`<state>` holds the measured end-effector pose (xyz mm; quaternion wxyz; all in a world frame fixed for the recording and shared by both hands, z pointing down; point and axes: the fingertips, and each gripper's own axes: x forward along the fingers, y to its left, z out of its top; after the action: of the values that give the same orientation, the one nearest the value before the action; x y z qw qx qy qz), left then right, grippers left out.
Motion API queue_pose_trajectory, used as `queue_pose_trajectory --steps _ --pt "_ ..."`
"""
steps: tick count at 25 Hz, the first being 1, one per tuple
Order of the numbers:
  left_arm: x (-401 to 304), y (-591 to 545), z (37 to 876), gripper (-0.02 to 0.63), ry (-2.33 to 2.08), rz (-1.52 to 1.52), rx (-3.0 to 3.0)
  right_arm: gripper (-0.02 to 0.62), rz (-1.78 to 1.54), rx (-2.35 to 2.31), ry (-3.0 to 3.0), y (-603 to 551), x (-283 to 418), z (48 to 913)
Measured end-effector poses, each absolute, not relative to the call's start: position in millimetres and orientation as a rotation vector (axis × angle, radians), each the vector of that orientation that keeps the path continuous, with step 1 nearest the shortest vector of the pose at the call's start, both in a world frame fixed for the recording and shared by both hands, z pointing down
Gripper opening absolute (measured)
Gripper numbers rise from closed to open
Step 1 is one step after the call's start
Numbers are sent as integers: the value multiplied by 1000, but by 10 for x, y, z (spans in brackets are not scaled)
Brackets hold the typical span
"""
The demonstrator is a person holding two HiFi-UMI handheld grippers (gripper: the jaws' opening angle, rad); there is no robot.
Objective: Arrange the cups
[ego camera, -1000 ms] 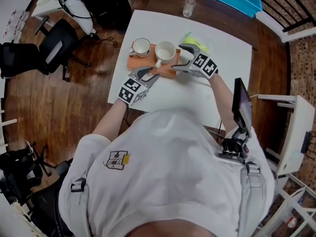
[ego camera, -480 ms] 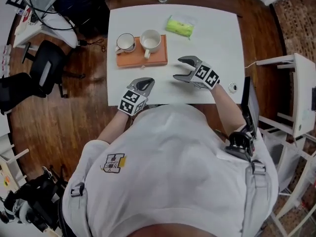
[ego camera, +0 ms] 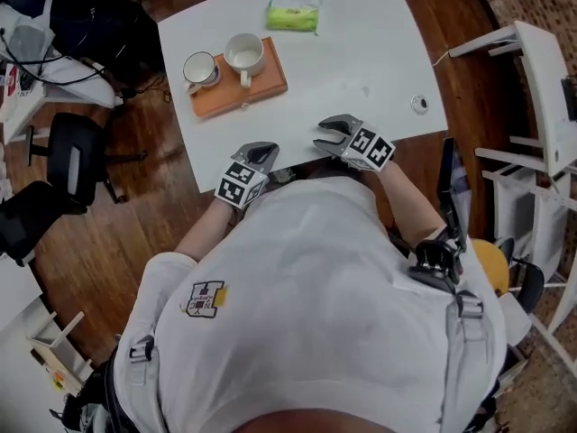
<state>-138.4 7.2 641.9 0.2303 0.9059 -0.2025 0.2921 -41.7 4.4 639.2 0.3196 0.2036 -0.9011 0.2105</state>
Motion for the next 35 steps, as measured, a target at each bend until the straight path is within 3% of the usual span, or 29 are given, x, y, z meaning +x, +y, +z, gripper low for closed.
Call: queue_pose_trajectory --steps 6,14,35 --pt "-1374 318 6537 0 -563 861 2465 55 469 600 -2257 117 -337 6613" --pt "-1257 496 6666 0 -693 885 2383 8 390 587 -2233 182 -199 6716" --pt "-1276 454 6810 0 -782 914 2259 3 397 560 -2237 192 -233 6726"
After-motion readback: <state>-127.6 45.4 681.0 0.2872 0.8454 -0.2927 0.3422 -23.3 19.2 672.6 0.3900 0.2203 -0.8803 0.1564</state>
